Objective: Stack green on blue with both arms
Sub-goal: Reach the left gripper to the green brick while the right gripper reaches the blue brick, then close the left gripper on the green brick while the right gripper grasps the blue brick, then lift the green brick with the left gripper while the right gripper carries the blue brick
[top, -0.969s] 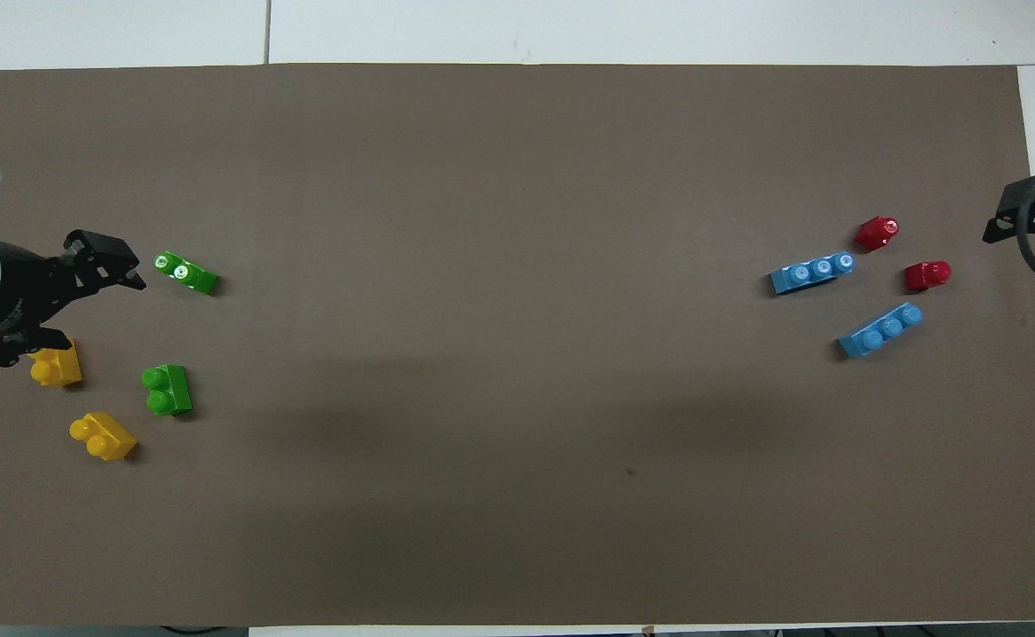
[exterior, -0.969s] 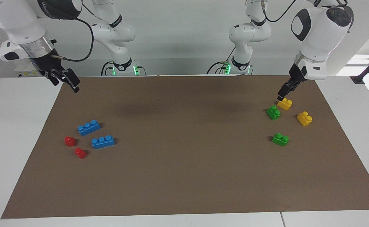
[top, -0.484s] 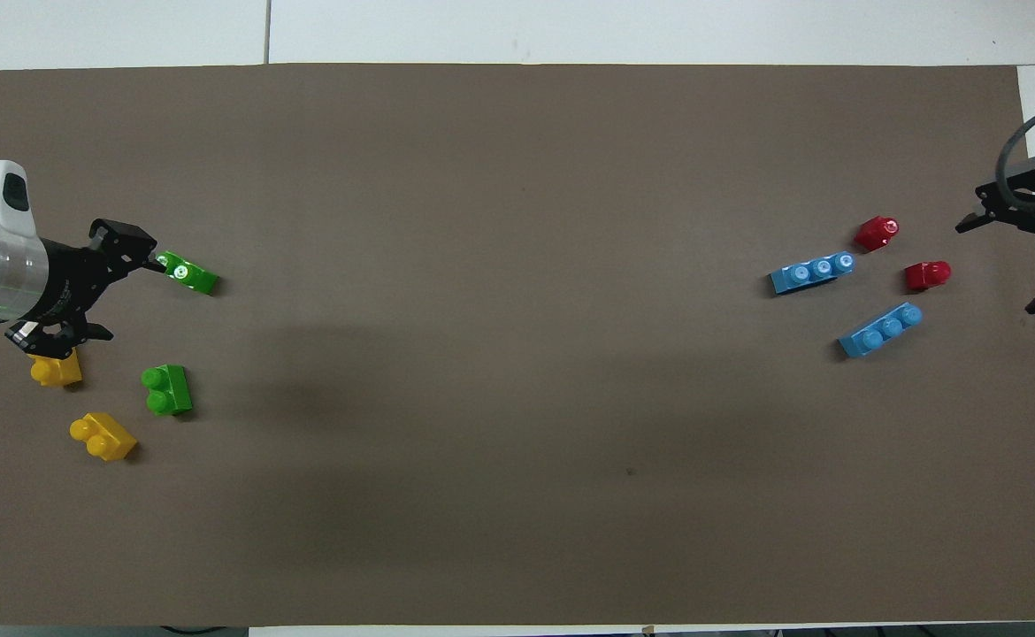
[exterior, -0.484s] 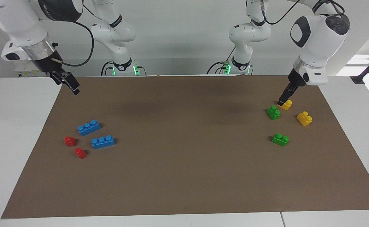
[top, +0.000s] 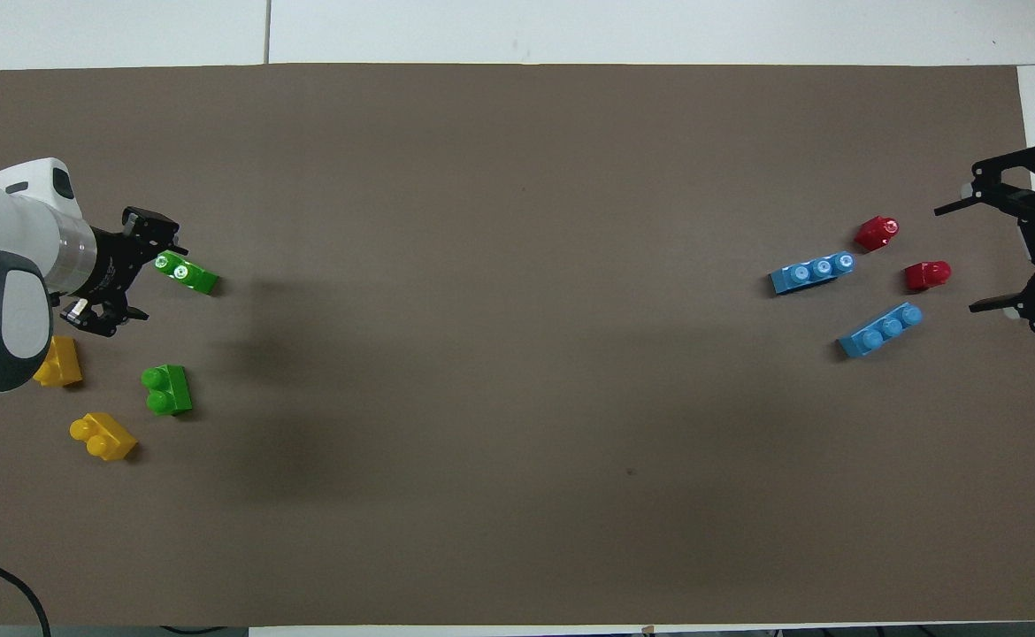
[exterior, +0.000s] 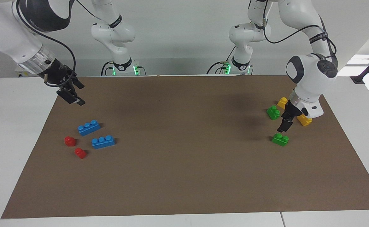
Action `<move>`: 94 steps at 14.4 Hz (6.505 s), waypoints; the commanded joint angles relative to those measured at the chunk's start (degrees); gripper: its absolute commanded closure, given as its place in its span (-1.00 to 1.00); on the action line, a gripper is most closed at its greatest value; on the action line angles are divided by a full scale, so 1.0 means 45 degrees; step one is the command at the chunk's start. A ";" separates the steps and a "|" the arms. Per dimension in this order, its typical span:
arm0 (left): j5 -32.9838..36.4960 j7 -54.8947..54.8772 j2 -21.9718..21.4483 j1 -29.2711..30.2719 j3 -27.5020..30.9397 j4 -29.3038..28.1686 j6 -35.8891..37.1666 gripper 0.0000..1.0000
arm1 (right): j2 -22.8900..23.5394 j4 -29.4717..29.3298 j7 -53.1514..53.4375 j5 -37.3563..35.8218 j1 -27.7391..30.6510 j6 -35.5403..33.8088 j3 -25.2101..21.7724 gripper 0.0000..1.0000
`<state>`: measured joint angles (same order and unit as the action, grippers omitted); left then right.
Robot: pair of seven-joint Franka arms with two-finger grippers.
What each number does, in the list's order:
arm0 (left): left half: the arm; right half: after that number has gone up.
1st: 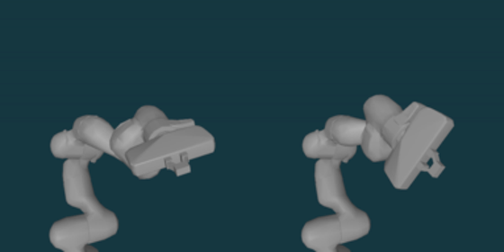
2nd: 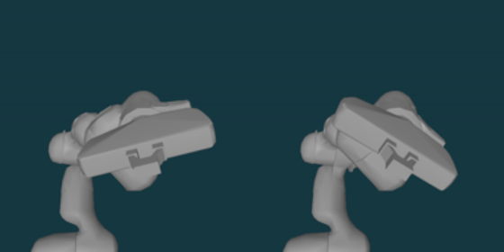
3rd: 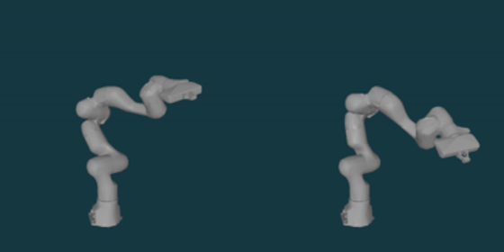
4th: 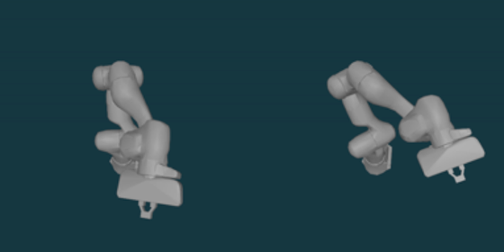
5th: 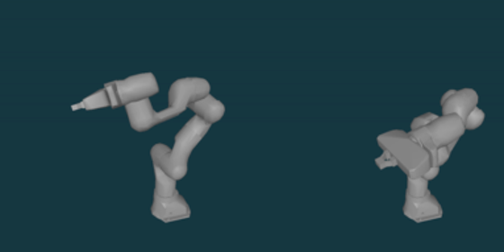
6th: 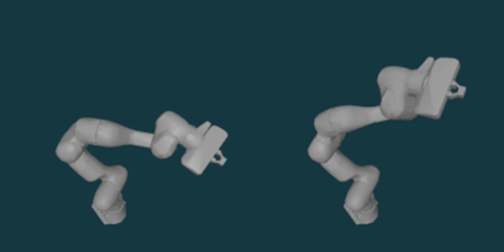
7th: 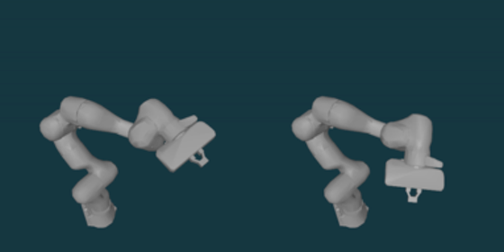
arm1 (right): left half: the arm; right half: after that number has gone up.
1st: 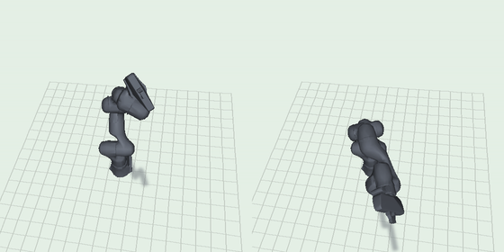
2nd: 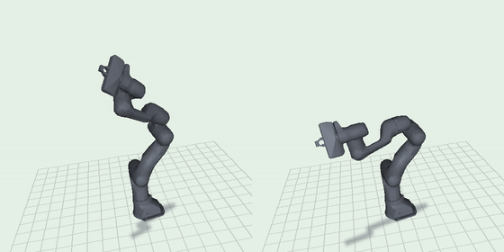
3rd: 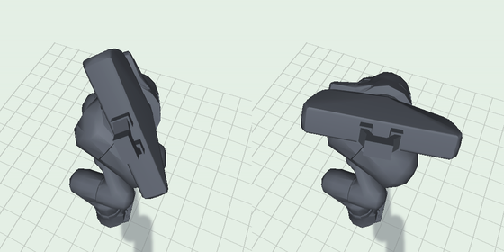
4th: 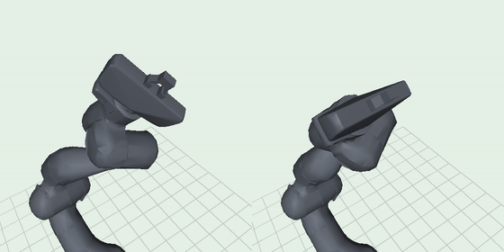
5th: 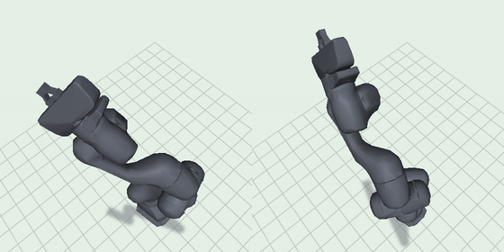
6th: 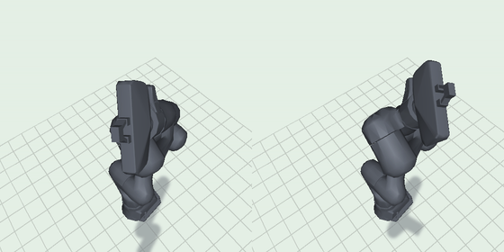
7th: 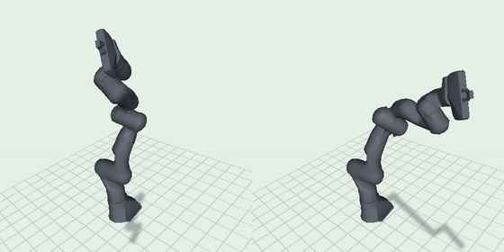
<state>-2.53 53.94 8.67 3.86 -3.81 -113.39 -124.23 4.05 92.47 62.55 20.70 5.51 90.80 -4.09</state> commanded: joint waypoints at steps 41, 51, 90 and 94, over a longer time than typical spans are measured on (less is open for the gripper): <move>0.0543 0.1606 0.2878 0.0100 0.0515 0.0744 -0.2726 -0.52 | 0.4002 0.2185 -0.3901 0.2158 0.0691 0.4763 0.0108 -0.93; 0.0543 0.1586 0.2878 0.0080 0.0515 0.0881 -0.2688 1.00 | 0.4001 0.2870 -0.4741 0.2158 0.0768 0.5564 0.0108 -0.93; 0.0015 1.1410 -0.0052 -0.5231 0.0222 0.3342 0.4032 1.00 | 0.4529 0.3066 -0.5718 0.2431 0.0398 0.7244 0.0244 1.00; 0.0015 1.1450 -0.0052 -0.5368 0.0222 0.3342 0.4032 1.00 | 0.4159 0.2871 -0.2990 0.2702 -0.0693 0.7224 0.0497 1.00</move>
<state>-1.93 104.60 9.64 -19.21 -3.61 -97.70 -107.11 24.61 105.20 43.86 30.61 4.70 122.38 -2.56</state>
